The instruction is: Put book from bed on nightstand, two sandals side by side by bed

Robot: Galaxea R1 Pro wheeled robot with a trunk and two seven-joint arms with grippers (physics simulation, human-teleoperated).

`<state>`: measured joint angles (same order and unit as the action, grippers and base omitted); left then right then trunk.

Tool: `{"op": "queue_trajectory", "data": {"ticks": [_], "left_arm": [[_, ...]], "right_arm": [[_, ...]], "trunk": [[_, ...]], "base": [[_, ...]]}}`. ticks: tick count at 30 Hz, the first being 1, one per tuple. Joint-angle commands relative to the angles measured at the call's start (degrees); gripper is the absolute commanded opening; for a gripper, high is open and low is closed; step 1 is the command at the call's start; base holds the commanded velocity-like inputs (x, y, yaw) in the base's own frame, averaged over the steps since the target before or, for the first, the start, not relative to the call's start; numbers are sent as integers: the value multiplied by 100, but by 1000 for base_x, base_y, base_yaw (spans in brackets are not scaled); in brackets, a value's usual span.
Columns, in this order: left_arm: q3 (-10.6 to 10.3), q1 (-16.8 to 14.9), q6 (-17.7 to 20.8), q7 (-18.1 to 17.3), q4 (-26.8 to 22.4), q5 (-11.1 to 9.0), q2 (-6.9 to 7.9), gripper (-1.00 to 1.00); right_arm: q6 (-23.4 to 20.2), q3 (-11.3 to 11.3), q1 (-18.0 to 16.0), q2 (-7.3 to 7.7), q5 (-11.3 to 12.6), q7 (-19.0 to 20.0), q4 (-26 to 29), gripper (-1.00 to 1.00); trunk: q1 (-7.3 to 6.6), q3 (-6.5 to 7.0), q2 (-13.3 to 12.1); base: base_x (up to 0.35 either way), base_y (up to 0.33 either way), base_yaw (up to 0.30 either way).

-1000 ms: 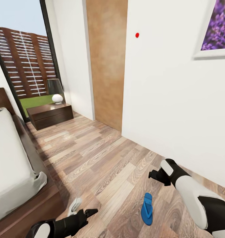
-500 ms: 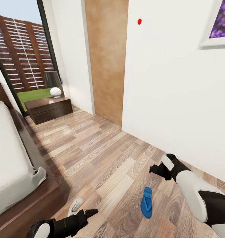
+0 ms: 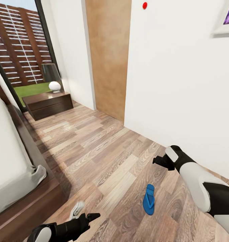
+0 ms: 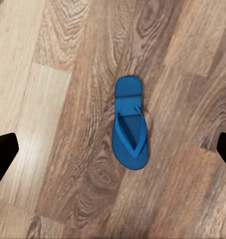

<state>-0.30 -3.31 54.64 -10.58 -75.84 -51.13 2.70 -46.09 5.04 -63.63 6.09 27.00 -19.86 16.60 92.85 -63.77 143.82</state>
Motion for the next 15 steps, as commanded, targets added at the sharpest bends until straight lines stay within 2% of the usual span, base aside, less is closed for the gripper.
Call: {"op": "queue_trajectory", "data": {"ticks": [1, 15], "left_arm": [[-3, -3, 11, -40, -3, 33, 3, 100], [-5, -3, 11, -41, -17, 31, 3, 100]], "right_arm": [[-9, 24, -19, 7, 55, -52, 10, 100], [68, 23, -103, 56, 66, -53, 9, 100]], "trunk": [[1, -28, 4], [37, -338, 22]], "base": [[0, 0, 0], [0, 0, 0]]}}
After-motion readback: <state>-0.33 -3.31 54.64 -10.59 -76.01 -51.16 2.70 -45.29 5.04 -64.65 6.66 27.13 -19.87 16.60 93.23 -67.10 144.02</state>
